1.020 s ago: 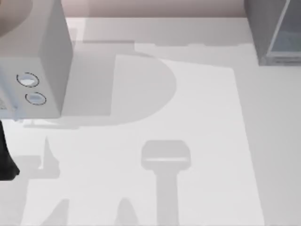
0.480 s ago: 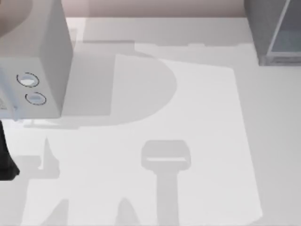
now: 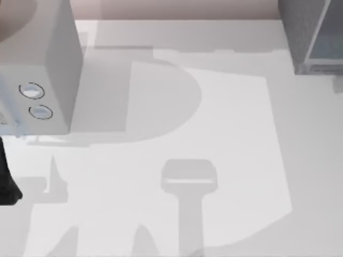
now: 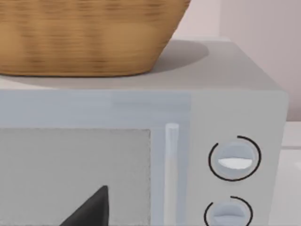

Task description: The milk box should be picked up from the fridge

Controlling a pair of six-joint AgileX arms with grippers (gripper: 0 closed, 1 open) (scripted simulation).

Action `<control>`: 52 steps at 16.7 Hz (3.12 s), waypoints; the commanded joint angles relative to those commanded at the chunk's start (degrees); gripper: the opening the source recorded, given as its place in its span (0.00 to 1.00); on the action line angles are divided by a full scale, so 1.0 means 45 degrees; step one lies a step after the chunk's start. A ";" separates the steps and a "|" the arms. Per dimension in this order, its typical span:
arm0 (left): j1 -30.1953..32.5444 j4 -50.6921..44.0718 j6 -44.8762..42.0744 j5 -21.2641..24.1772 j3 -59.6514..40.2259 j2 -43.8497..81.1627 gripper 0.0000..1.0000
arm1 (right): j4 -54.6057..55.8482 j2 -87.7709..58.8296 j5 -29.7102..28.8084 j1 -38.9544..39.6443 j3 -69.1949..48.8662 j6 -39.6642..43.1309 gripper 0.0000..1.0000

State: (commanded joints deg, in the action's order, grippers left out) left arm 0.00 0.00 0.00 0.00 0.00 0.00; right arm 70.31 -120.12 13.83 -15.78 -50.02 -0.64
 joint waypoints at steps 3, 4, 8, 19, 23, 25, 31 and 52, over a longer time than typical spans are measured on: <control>0.0000 0.0000 0.0000 0.0000 0.0000 0.0000 1.00 | 0.0003 0.0032 0.0025 -0.0050 -0.0002 -0.0004 1.00; 0.0000 0.0000 0.0000 0.0000 0.0000 0.0000 1.00 | -0.0096 -0.0099 0.0004 -0.0016 -0.0177 0.0000 1.00; 0.0000 0.0000 0.0000 0.0000 0.0000 0.0000 1.00 | -0.0927 -0.1062 -0.0228 0.0212 -0.2051 0.0008 1.00; 0.0000 0.0000 0.0000 0.0000 0.0000 0.0000 1.00 | -0.1749 -0.1802 -0.0461 0.0437 -0.3540 0.0018 0.77; 0.0000 0.0000 0.0000 0.0000 0.0000 0.0000 1.00 | -0.1749 -0.1802 -0.0461 0.0437 -0.3540 0.0018 0.47; 0.0000 0.0000 0.0000 0.0000 0.0000 0.0000 1.00 | -0.1749 -0.1802 -0.0461 0.0437 -0.3540 0.0018 0.32; 0.0000 0.0000 0.0000 0.0000 0.0000 0.0000 1.00 | -0.1749 -0.1802 -0.0461 0.0437 -0.3540 0.0018 0.00; 0.0000 0.0000 0.0000 0.0000 0.0000 0.0000 1.00 | -0.3804 -0.0104 -0.0419 0.0401 -0.3868 -0.0036 0.00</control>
State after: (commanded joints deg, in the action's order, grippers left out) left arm 0.00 0.00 0.00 0.00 0.00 0.00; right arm 53.20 -120.59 11.95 -13.97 -67.42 -0.80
